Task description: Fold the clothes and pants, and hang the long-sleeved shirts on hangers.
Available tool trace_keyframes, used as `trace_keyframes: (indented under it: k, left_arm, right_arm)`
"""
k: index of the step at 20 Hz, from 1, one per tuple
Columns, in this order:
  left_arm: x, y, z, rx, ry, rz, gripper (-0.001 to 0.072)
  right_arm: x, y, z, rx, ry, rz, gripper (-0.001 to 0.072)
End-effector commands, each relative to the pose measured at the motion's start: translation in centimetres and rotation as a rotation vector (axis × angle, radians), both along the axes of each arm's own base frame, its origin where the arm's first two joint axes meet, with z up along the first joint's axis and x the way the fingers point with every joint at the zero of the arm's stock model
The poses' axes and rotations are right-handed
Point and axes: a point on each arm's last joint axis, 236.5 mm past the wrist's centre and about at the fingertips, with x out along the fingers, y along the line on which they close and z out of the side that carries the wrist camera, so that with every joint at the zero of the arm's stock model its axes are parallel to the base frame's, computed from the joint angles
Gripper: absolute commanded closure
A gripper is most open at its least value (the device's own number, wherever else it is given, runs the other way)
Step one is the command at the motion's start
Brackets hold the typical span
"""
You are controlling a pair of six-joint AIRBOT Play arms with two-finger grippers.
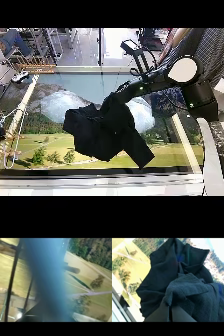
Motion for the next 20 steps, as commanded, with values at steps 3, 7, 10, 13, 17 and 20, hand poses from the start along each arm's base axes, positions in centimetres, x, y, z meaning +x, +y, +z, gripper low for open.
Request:
trace_keyframes:
  k: [3, 7, 10, 13, 17, 20]
  left_arm:
    - [1.0, -0.6, 6.2, 0.091, -0.122, -0.127, 0.0683]
    - [1.9, -1.0, 15.5, 0.230, -0.311, -0.139, 0.0684]
    - [4.0, -7.8, 21.9, 0.170, -0.593, -0.376, 0.0684]
    - [3.3, -19.0, 28.0, -0.045, -0.978, -0.884, 0.0684]
    - [1.7, -25.0, 27.7, -0.369, -1.087, -1.152, 0.0683]
    - [2.7, -28.1, 24.2, -0.590, -1.011, -1.233, 0.0683]
  right_arm:
    - [-0.4, 0.4, 0.2, 0.019, 0.008, 0.013, 0.0673]
    - [-0.4, 0.5, 0.3, 0.024, 0.011, 0.014, 0.0673]
    - [0.4, 0.4, 0.6, 0.029, -0.018, -0.007, 0.0673]
    - [4.0, -2.4, 0.3, -0.076, -0.142, -0.121, 0.0674]
    - [8.2, -6.1, 1.4, -0.206, -0.330, -0.241, 0.0674]
    - [10.0, -7.0, 3.2, -0.239, -0.461, -0.256, 0.0674]
